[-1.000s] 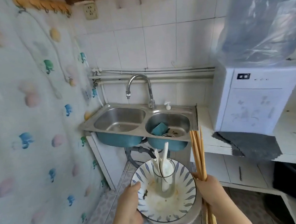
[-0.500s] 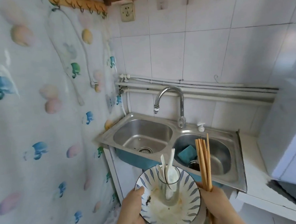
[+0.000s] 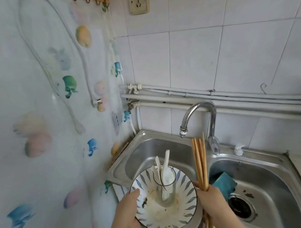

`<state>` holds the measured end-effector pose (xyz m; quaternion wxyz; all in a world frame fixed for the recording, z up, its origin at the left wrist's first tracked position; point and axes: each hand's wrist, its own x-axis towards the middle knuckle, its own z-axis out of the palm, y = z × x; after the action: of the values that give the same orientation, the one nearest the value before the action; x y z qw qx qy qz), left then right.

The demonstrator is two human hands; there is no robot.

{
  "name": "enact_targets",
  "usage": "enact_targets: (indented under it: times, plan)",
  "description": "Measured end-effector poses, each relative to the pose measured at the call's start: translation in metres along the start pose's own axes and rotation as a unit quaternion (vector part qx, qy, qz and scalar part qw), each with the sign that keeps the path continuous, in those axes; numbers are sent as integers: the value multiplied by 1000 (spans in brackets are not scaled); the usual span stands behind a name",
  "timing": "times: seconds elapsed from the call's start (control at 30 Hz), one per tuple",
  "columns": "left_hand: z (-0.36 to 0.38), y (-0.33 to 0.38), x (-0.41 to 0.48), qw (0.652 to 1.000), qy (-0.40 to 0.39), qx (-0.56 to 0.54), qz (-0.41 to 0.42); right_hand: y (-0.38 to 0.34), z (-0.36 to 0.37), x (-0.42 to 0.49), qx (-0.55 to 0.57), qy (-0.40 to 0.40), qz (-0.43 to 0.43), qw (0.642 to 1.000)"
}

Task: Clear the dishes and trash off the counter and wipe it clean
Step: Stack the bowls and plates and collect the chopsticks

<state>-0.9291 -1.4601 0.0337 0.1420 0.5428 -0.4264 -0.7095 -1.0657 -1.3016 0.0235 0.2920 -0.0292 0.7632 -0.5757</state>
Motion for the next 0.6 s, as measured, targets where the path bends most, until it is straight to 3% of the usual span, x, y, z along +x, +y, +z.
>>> enact_targets:
  times: [0.33,0.6]
  plan:
    - [16,69,96,996,89,-17,-24,-54,56,104,-50,-67,3,997]
    - [30,83,161,997,40,-59,-15,-63,87,184,-66,-71,-4,995]
